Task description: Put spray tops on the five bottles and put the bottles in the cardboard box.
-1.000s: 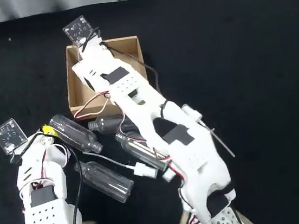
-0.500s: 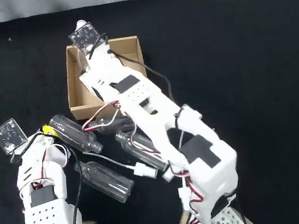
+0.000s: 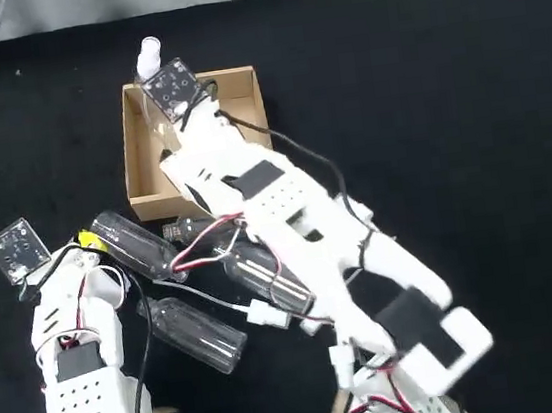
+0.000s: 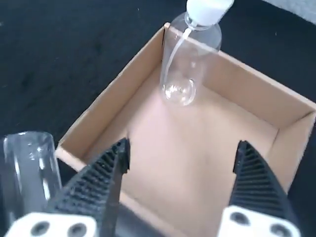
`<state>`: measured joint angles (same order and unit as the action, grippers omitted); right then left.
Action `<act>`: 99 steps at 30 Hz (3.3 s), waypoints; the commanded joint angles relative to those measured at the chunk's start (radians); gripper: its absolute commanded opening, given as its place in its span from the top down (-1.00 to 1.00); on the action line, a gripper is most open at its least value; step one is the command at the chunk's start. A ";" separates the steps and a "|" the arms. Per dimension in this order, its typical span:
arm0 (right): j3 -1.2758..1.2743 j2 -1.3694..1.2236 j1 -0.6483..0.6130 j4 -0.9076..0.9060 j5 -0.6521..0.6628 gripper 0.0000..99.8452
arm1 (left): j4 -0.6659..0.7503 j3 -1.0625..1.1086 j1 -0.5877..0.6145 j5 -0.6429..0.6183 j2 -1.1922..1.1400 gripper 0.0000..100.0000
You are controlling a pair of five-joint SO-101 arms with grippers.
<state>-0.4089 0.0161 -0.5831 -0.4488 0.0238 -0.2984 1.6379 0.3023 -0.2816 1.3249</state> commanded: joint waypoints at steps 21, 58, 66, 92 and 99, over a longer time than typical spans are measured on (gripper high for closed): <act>-0.131 0.483 -0.017 -0.603 0.101 0.40 | 0.026 -0.019 0.008 0.008 0.014 0.93; -0.220 0.332 -0.212 -0.706 0.176 0.41 | 0.026 -0.016 0.008 0.009 0.014 0.93; -0.151 0.222 -0.210 -0.706 0.180 0.41 | 0.026 -0.016 0.008 0.009 0.014 0.93; -0.019 -0.070 -0.138 -0.706 0.221 0.52 | 0.023 -0.015 0.008 0.009 0.014 0.94; -0.045 -0.070 -0.098 -0.707 0.279 0.52 | 0.021 -0.015 0.008 0.009 0.014 0.94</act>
<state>-0.4749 -0.0591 -0.7304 -1.1546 0.2708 -0.2984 1.6379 0.3007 -0.2816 1.3249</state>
